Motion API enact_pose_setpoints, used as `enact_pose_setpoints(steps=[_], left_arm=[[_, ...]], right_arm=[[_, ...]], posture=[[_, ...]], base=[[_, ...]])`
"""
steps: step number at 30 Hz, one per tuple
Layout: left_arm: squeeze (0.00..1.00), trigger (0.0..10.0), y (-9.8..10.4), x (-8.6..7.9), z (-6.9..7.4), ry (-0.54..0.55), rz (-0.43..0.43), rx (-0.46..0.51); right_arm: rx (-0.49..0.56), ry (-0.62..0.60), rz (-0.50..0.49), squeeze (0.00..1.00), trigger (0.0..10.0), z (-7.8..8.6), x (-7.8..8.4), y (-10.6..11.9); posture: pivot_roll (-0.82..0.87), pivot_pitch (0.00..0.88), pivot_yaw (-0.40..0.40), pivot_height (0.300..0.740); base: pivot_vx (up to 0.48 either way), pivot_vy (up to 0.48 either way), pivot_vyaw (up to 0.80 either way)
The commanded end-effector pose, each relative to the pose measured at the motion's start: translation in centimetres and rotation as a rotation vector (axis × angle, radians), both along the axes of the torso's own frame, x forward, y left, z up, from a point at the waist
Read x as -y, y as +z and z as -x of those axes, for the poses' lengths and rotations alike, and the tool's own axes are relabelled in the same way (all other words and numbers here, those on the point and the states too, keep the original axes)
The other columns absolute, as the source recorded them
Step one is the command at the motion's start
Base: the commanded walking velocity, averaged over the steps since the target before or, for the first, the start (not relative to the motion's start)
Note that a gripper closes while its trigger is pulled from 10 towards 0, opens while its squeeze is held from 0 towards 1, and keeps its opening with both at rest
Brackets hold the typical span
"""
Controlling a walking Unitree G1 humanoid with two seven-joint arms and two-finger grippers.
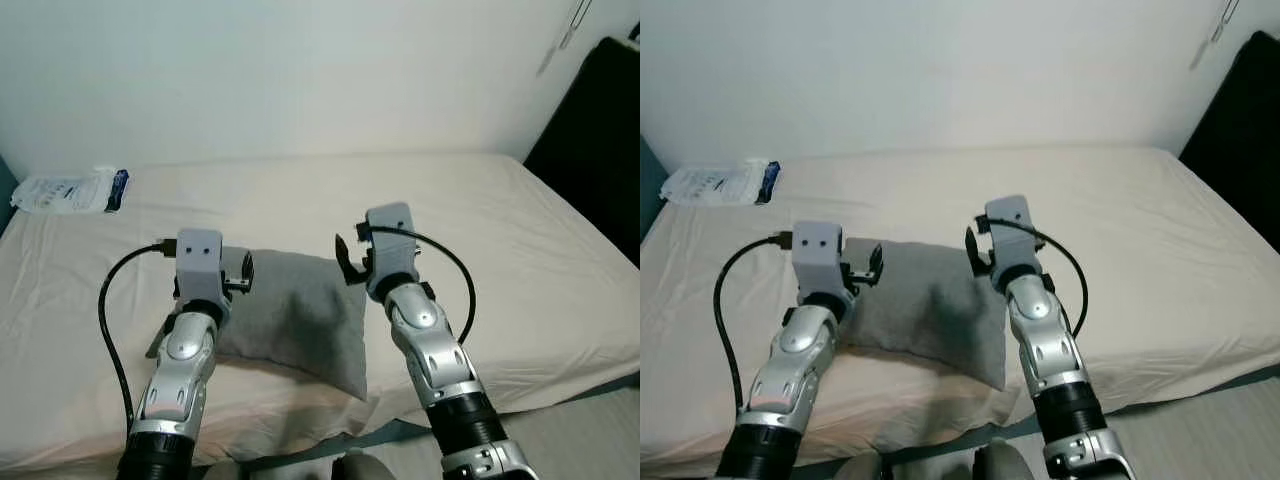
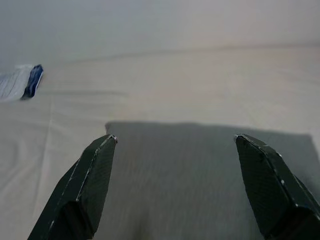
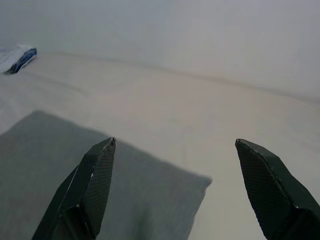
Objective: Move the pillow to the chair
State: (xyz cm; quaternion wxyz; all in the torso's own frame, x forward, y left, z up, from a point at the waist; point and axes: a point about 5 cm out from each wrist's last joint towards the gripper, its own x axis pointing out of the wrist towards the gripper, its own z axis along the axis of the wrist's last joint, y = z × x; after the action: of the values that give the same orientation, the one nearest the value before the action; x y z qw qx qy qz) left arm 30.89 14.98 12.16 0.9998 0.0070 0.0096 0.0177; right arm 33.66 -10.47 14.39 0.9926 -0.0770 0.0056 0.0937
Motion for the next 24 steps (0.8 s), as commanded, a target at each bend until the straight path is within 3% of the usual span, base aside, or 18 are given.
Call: enact_pose_setpoints(steps=[1, 13, 24], left_arm=[[0.0, 10.0, -0.4, 0.1, 0.1, -0.005, -0.003, -0.025], [0.0, 10.0, -0.8, -0.2, 0.1, -0.001, 0.008, -0.053], [0.0, 10.0, -1.9, -2.8, 0.3, 0.035, 0.05, -0.165]], right_arm=[[-0.026, -0.005, 0.002, 0.0, 10.0, 0.1, 0.1, -0.4], [-0.014, 0.0, -0.025, 0.0, 10.0, 0.0, -0.1, -0.2], [-0.031, 0.036, -0.015, 0.0, 10.0, -0.5, -0.4, -0.3]], posture=[[-0.01, 0.068, -0.049, 0.625], [-0.01, 0.078, -0.045, 0.592], [0.0, 0.09, -0.041, 0.568]], base=[[0.0, 0.0, 0.0], [0.0, 0.0, 0.0], [0.0, 0.0, 0.0]])
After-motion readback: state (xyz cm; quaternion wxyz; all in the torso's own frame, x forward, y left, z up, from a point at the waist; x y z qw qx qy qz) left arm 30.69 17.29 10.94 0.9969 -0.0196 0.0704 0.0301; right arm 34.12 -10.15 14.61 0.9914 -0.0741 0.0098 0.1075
